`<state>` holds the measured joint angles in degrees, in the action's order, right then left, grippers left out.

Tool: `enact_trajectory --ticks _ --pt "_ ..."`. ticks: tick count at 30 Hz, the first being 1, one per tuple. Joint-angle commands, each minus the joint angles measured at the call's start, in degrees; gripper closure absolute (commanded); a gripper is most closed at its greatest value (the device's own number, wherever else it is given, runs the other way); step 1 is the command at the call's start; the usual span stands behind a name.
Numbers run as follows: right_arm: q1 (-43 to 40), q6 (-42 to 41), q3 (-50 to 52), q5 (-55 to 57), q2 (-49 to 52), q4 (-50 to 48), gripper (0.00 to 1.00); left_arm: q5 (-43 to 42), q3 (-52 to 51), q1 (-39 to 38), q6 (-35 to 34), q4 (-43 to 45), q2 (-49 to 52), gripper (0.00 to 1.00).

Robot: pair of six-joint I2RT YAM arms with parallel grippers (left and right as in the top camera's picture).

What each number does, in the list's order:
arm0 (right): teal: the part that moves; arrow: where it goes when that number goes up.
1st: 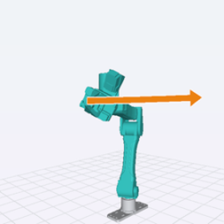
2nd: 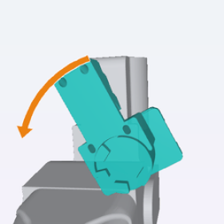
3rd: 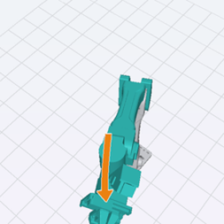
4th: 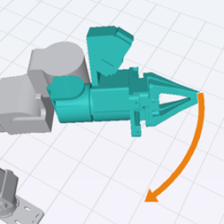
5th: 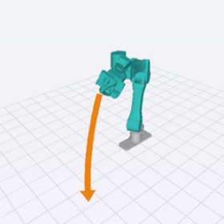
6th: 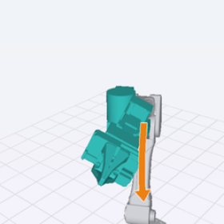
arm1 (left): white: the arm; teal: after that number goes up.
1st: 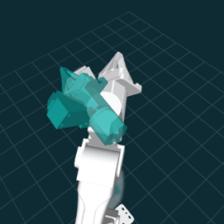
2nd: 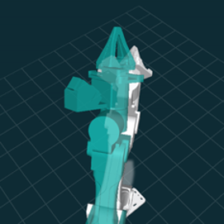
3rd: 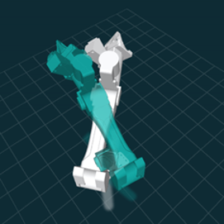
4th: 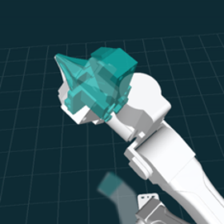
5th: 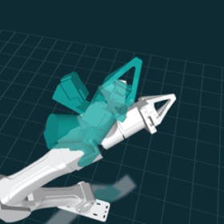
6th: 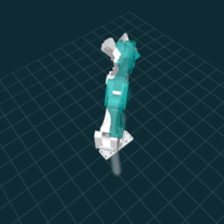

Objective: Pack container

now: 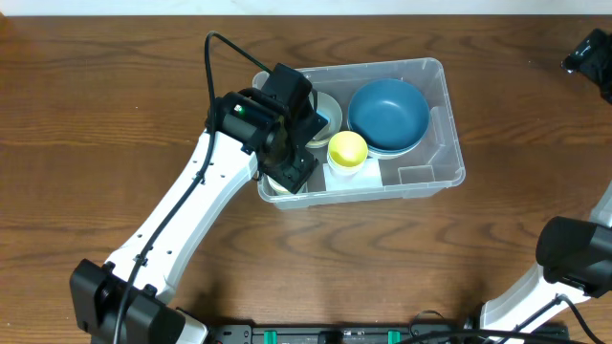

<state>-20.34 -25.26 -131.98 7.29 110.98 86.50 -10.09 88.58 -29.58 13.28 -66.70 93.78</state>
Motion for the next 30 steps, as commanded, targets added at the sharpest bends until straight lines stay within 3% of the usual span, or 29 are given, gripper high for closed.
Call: enact_trajectory --ticks 1,7,11,13,19,30 --pt "-0.22 -0.85 0.09 0.17 0.44 0.09 0.01 0.31 0.92 0.15 -1.62 -0.13 -1.29 0.36" --pt "-0.22 -0.85 0.09 0.17 0.44 0.09 0.01 1.77 5.42 0.57 -4.96 -0.13 -9.55 0.30" --pt "-0.22 -0.85 0.09 0.20 0.44 0.09 0.01 5.09 6.93 1.51 -7.67 -0.33 -18.25 0.22" --pt "-0.22 -0.85 0.09 0.20 0.44 0.09 0.01 5.49 6.93 1.99 -7.80 -0.98 -23.04 0.10" --pt "-0.22 -0.85 0.09 0.17 0.44 0.09 0.01 8.74 6.93 2.40 -7.91 -8.11 -37.64 0.01" --pt "-0.22 -0.87 0.09 0.20 0.44 0.09 0.01 8.68 6.91 2.40 -8.28 -15.41 -55.23 0.02"
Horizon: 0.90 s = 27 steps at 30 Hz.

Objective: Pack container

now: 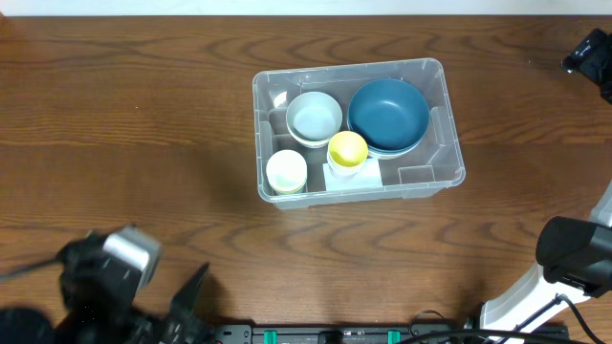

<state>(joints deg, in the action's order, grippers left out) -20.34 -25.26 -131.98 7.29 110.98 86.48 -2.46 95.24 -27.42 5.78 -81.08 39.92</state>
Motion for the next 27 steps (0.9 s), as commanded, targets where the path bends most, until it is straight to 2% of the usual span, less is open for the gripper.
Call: enact_trajectory --ticks 1,5,7,12,16,21,27 --pt "-0.22 -0.85 0.09 0.20 0.44 0.11 0.01 1.05 0.24 0.24 -0.79 -2.32 -2.10 0.02" --pt "-0.22 -0.85 0.09 0.20 0.44 0.11 0.01 0.98 0.24 0.24 -1.66 -7.72 -3.15 0.02" --pt "-0.22 -0.85 0.09 0.20 0.44 0.11 0.01 1.01 0.04 0.24 -1.60 -6.78 -3.13 0.02" --pt "-0.22 -0.85 0.09 0.20 0.44 0.11 0.01 1.92 -3.96 0.24 2.71 6.64 -3.13 0.02" --pt "-0.22 -0.85 0.09 0.20 0.44 0.11 0.01 2.16 -10.36 0.26 9.49 18.14 -3.89 0.02" --pt "-0.22 -0.85 0.09 0.20 0.44 0.11 0.01 2.16 -20.70 0.48 13.14 32.15 -5.16 0.02" --pt "-0.22 -0.87 0.09 0.20 0.44 0.11 0.01 7.98 -31.19 0.52 17.68 39.93 -3.98 0.02"
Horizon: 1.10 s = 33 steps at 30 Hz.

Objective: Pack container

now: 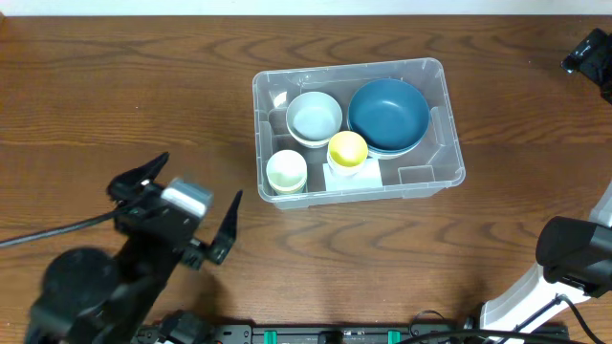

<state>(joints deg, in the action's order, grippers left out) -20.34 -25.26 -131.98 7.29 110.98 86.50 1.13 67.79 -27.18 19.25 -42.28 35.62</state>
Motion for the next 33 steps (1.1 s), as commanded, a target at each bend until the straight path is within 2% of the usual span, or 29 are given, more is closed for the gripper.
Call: enact_trajectory --ticks 1,5,9,14,18,22,25,33 --pt "-0.22 -0.85 0.09 0.20 0.44 0.09 0.01 4.52 -4.96 0.28 4.96 1.18 0.39 0.02" --pt "-0.22 -0.87 0.09 0.20 0.44 0.09 0.01 3.34 -11.82 0.26 5.57 1.27 0.39 0.02" --pt "-0.22 -0.85 0.09 0.17 0.44 0.09 0.01 -2.73 -19.82 1.84 5.55 5.60 -1.46 0.02" --pt "-0.22 -0.85 0.09 0.17 0.44 0.09 0.01 -13.79 -32.33 7.67 5.55 20.35 -8.26 0.02" --pt "-0.22 -0.85 0.09 0.20 0.44 0.09 0.01 -18.71 -42.23 11.21 5.27 32.61 -14.67 0.02" --pt "-0.22 -0.85 0.09 0.20 0.44 0.09 0.01 -19.17 -49.59 14.23 0.90 40.35 -19.71 0.02" --pt "-0.22 -0.85 0.09 0.17 0.44 0.09 0.01 -19.15 -53.94 16.46 0.13 44.96 -22.77 0.02" --pt "-0.22 -0.85 0.09 0.20 0.44 0.09 0.01 -19.08 -61.00 20.90 0.15 48.04 -27.89 0.02"
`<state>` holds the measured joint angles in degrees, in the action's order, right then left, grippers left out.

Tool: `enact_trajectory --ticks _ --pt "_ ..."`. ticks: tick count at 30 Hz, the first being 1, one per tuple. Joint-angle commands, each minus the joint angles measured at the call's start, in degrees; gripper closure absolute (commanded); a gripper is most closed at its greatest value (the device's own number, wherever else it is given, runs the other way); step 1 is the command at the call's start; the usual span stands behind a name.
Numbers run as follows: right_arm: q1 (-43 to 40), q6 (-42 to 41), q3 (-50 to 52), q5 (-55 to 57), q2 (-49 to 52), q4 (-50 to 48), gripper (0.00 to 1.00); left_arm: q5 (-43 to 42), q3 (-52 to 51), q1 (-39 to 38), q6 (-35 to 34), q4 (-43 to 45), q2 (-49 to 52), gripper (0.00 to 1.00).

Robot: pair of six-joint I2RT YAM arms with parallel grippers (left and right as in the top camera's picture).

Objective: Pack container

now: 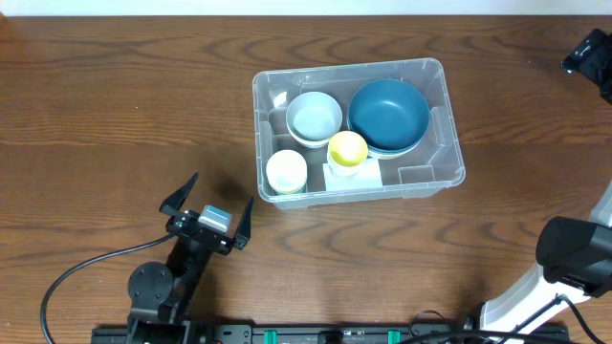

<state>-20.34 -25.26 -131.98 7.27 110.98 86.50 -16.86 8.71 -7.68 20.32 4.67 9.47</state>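
Observation:
A clear plastic container [449, 153] stands at the table's middle back. Inside it are a large dark blue bowl [387, 115], a pale blue bowl [314, 117], a yellow cup [347, 150] and a small white cup [286, 171]. My left gripper [208, 199] is at the front left, well short of the container, its two dark fingers spread open with nothing between them. Of the right arm only a dark part [588, 53] shows at the far right edge; its gripper is out of view.
The brown wooden table [115, 105] carries nothing else. The left arm's cable [86, 268] loops along the front left. The right arm's base [574, 253] sits at the front right corner.
My left gripper has moved right and nearer the front edge, and the arm is folded lower. It stays open. The container's contents have not changed.
At first my left gripper was down in the container's front left corner, over the white cup. Then it was withdrawn to the front left, the white cup left standing in the container. It has stayed open and away from the container since.

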Motion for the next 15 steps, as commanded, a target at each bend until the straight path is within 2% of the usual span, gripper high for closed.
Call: enact_trajectory --ticks 1,9,15 --pt "-0.22 -0.85 0.09 0.22 0.44 0.09 0.01 -1.09 -2.69 1.79 -0.90 1.25 -2.27 0.02" --pt "-0.22 -0.85 0.09 0.22 0.44 0.09 0.01 -0.66 -8.57 3.28 -0.90 0.92 -6.40 0.02" --pt "-0.22 -0.85 0.09 0.22 0.44 0.09 0.01 0.07 -8.48 3.93 -0.26 -7.50 -8.68 0.02"
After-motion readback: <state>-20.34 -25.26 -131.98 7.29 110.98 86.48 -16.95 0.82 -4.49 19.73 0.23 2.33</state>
